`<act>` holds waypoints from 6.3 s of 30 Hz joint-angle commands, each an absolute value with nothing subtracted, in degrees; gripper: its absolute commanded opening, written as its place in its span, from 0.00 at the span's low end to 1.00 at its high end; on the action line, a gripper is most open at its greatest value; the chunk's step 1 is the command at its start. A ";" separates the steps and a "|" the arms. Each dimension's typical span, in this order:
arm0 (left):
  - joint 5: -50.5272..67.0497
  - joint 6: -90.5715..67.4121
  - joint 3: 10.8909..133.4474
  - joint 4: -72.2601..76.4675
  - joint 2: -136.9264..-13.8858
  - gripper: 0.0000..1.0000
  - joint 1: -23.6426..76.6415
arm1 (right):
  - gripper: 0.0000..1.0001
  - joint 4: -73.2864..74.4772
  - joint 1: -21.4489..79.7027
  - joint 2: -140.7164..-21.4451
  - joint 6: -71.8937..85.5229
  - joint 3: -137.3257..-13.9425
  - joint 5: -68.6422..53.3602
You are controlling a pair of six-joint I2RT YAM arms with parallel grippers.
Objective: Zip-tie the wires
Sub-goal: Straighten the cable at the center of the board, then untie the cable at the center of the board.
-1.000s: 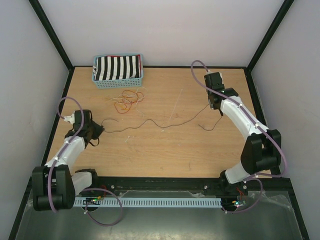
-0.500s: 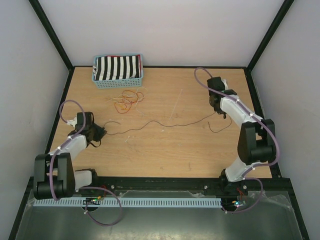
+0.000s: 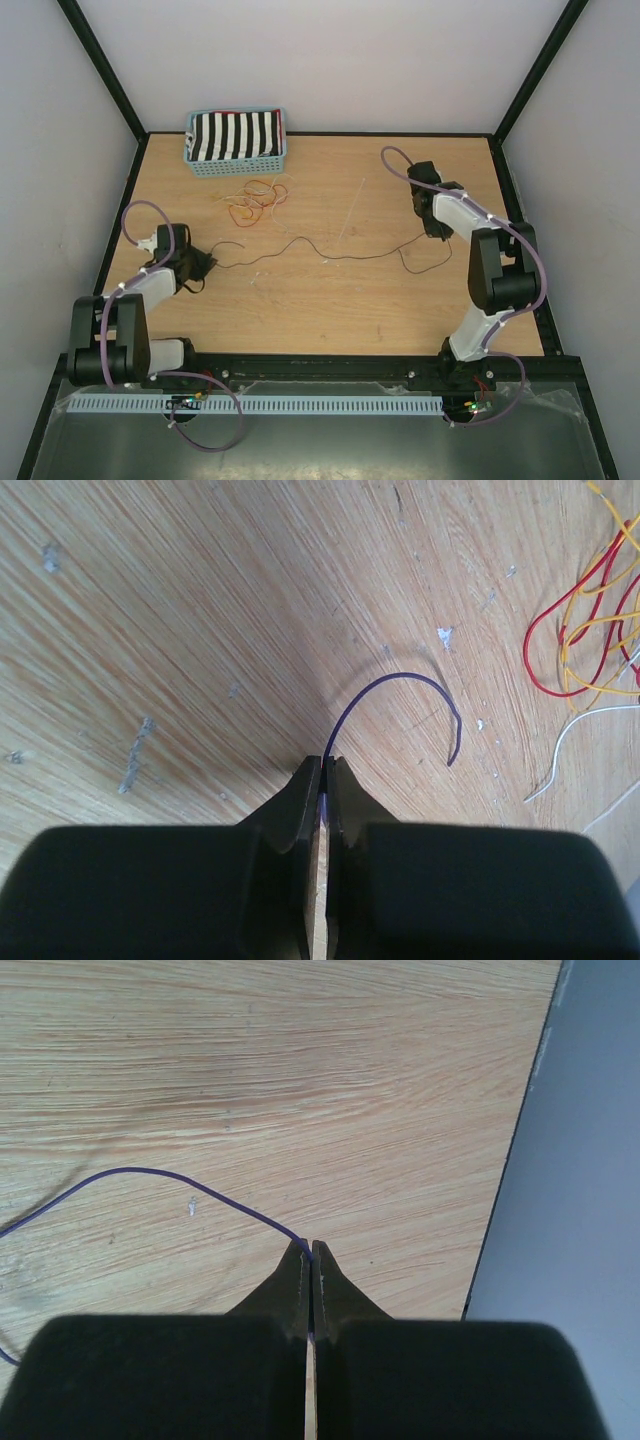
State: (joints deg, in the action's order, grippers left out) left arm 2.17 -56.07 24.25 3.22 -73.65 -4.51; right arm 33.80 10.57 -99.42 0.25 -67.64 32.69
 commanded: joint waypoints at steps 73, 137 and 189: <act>12.69 -28.17 46.60 -12.01 -70.57 0.83 0.70 | 0.52 3.06 35.24 -133.33 40.31 -105.32 -7.02; -6.27 -8.13 71.75 12.57 -109.40 0.60 11.53 | 0.00 15.47 35.16 -84.14 14.03 -108.26 -9.79; 27.82 -6.43 67.40 16.65 -98.43 0.90 4.76 | 0.00 20.20 35.07 -73.31 3.04 -102.38 16.09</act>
State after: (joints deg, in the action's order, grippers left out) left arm 15.00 -13.32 67.77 10.07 -105.16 -0.10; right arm 20.18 34.96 -71.00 0.82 -99.59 24.21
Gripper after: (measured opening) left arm 0.886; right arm 0.012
